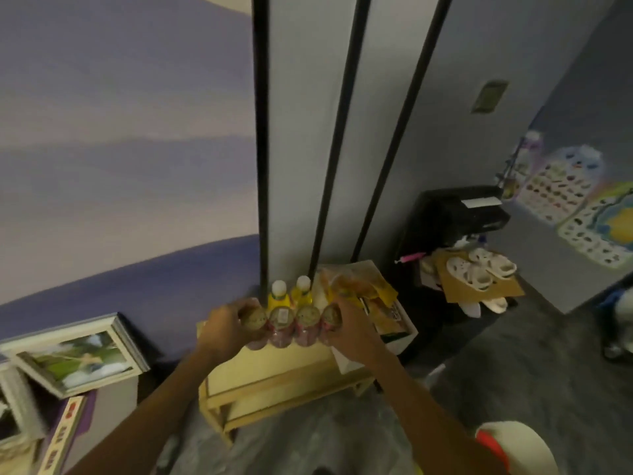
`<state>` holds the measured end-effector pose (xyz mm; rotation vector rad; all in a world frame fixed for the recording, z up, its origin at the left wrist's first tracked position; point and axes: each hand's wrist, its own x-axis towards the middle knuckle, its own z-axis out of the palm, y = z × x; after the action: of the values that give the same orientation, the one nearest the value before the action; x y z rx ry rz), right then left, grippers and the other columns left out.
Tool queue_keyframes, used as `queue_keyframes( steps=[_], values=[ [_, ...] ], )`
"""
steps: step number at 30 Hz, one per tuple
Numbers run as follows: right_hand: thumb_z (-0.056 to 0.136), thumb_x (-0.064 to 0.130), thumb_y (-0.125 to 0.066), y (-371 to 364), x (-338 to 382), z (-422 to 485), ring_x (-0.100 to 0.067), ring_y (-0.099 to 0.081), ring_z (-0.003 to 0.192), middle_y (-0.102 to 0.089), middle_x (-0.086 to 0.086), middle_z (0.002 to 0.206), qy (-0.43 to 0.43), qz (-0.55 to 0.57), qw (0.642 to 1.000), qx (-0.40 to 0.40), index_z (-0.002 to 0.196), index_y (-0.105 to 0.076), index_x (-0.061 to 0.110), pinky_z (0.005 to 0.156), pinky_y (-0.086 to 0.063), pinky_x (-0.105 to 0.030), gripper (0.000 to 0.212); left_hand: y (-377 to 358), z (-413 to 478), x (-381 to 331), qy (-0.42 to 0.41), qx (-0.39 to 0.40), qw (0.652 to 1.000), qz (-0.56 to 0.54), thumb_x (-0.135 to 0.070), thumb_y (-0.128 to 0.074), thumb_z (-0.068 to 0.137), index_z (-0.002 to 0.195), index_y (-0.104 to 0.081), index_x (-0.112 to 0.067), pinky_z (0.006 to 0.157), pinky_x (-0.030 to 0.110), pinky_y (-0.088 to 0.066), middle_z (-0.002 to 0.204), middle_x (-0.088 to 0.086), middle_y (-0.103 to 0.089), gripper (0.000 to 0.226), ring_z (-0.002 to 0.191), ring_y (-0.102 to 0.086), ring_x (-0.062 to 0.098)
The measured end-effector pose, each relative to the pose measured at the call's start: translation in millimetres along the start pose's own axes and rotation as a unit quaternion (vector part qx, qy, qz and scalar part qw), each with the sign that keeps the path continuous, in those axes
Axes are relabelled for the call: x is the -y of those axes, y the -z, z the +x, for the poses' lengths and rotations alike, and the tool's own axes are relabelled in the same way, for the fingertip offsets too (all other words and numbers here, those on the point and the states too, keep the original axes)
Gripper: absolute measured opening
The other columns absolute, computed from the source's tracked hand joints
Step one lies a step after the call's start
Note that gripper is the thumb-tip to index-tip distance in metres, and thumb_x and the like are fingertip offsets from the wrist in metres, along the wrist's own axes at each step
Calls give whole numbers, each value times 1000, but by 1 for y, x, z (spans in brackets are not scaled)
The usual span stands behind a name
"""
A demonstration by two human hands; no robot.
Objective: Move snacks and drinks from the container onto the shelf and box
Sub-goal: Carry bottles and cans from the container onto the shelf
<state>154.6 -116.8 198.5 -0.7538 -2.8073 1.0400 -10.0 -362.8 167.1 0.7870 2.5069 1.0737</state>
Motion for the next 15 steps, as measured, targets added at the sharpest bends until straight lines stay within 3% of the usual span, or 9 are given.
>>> queue_keyframes(
  steps=[3, 6, 8, 11, 15],
  values=[
    [86, 34, -80, -7, -23, 45, -14, -64, 101, -65, 7, 112, 21, -26, 998, 62, 119, -52, 36, 88, -54, -34, 43, -24, 10, 10, 49, -42, 998, 9, -76, -76, 54, 116, -68, -42, 85, 38, -59, 99, -17, -74, 71, 92, -70, 8],
    [83, 43, -78, -39, -56, 89, -13, -64, 93, -64, 10, 102, 38, -38, 996, 78, 109, -54, 34, 82, -57, -38, 36, -45, 20, 17, 104, -74, 992, 17, -63, -91, 59, 114, -73, -36, 81, 34, -58, 94, -15, -75, 63, 89, -72, 12],
    [84, 43, -77, -67, -77, 110, -16, -66, 94, -65, 7, 105, 50, -59, 993, 87, 116, -56, 31, 81, -60, -42, 40, -60, 27, 25, 134, -82, 987, 17, -59, -94, 61, 113, -71, -37, 82, 36, -57, 95, -15, -75, 61, 89, -70, 13],
    [89, 21, -80, -89, -78, 113, -22, -67, 108, -63, -2, 125, 54, -136, 987, 70, 136, -52, 20, 86, -60, -37, 55, -84, 40, 42, 167, -85, 982, 10, -55, -96, 61, 116, -67, -38, 80, 39, -58, 99, -13, -75, 65, 89, -70, 16],
    [88, 2, -76, -128, -87, 128, -29, -70, 105, -59, -9, 129, 41, -177, 980, 77, 140, -49, 12, 79, -60, -36, 59, -110, 54, 75, 196, -100, 975, -14, -45, -99, 63, 122, -68, -33, 81, 38, -60, 103, -9, -75, 67, 92, -70, 18]
  ],
)
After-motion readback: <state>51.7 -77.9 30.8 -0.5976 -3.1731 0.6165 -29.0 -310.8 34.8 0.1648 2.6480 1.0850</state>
